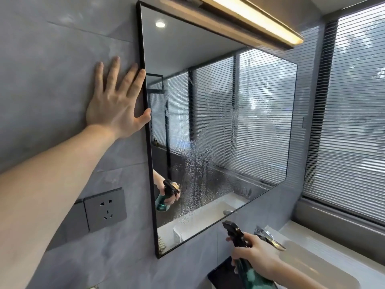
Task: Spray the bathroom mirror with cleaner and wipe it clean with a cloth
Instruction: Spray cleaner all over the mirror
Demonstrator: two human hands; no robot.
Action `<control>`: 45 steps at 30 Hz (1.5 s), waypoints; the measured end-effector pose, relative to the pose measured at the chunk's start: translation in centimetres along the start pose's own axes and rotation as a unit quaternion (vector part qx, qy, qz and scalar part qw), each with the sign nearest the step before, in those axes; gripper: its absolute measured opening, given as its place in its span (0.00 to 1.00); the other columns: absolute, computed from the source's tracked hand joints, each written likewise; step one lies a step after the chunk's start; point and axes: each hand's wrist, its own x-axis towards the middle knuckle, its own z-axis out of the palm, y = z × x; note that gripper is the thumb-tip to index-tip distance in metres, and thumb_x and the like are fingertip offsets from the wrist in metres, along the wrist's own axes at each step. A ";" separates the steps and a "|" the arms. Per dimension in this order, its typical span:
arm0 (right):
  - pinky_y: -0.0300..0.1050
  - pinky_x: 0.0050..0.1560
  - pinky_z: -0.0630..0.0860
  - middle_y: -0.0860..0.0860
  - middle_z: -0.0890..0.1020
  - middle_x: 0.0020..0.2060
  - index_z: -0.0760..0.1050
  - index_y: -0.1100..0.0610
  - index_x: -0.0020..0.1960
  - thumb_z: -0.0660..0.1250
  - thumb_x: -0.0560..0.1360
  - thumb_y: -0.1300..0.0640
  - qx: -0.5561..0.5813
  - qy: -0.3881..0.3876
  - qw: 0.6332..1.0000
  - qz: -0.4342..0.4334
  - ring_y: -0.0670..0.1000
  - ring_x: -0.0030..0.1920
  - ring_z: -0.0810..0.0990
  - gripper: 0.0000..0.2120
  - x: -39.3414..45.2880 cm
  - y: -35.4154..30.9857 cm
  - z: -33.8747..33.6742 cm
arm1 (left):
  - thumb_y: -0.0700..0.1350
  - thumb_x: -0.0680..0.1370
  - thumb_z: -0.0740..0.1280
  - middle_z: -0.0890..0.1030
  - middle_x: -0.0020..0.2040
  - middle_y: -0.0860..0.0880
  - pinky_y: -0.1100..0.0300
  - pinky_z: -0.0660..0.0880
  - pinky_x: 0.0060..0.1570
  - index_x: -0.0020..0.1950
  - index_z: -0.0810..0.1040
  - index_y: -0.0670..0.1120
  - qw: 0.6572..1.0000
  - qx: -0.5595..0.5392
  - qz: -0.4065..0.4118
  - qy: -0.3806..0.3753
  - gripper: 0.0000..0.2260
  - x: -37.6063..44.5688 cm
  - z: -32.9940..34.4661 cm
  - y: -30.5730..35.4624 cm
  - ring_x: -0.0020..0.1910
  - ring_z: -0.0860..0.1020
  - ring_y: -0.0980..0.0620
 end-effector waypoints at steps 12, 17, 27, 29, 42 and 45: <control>0.47 0.42 0.81 0.60 0.83 0.36 0.78 0.63 0.58 0.73 0.65 0.60 0.061 -0.062 0.995 -0.053 0.55 0.37 0.83 0.21 -0.7 -4.3 2.2 | 0.66 0.80 0.60 0.56 0.86 0.44 0.34 0.38 0.81 0.87 0.48 0.46 1.000 -0.004 0.000 -0.005 0.43 0.1 -0.2 0.1 0.85 0.47 0.34; 0.51 0.41 0.81 0.62 0.84 0.36 0.73 0.70 0.57 0.72 0.64 0.62 0.114 -0.061 0.989 -0.073 0.59 0.36 0.82 0.23 -0.2 -5.2 3.0 | 0.67 0.80 0.57 0.56 0.86 0.44 0.35 0.38 0.81 0.87 0.48 0.47 1.000 -0.003 0.000 -0.007 0.42 0.1 -0.3 0.0 0.85 0.47 0.34; 0.55 0.47 0.81 0.61 0.84 0.38 0.79 0.59 0.59 0.74 0.62 0.53 0.156 -0.037 0.975 -0.150 0.60 0.40 0.83 0.26 0.2 -9.4 2.8 | 0.67 0.79 0.53 0.58 0.86 0.43 0.32 0.42 0.82 0.87 0.49 0.46 1.000 -0.009 0.001 -0.011 0.41 0.2 -0.6 0.0 0.85 0.48 0.34; 0.54 0.46 0.80 0.61 0.84 0.38 0.76 0.63 0.59 0.74 0.62 0.53 0.152 -0.041 0.975 -0.156 0.58 0.40 0.83 0.27 0.1 -10.5 2.8 | 0.66 0.80 0.53 0.58 0.85 0.43 0.34 0.41 0.82 0.87 0.50 0.46 1.000 -0.012 0.000 -0.008 0.40 0.1 -0.5 0.0 0.85 0.48 0.34; 0.56 0.42 0.81 0.62 0.84 0.38 0.77 0.61 0.60 0.73 0.66 0.58 0.222 0.009 0.950 -0.219 0.61 0.39 0.83 0.23 1.0 -17.2 0.8 | 0.61 0.81 0.53 0.59 0.85 0.43 0.33 0.43 0.82 0.87 0.53 0.45 1.000 -0.019 0.005 -0.006 0.37 0.1 -0.4 0.0 0.85 0.49 0.34; 0.56 0.41 0.81 0.64 0.82 0.38 0.75 0.66 0.54 0.73 0.65 0.60 0.239 0.011 0.944 -0.228 0.62 0.38 0.82 0.20 1.0 -19.1 0.2 | 0.61 0.81 0.53 0.59 0.85 0.44 0.33 0.43 0.82 0.87 0.52 0.46 1.000 -0.018 0.006 -0.004 0.37 0.1 -0.3 -0.1 0.85 0.49 0.34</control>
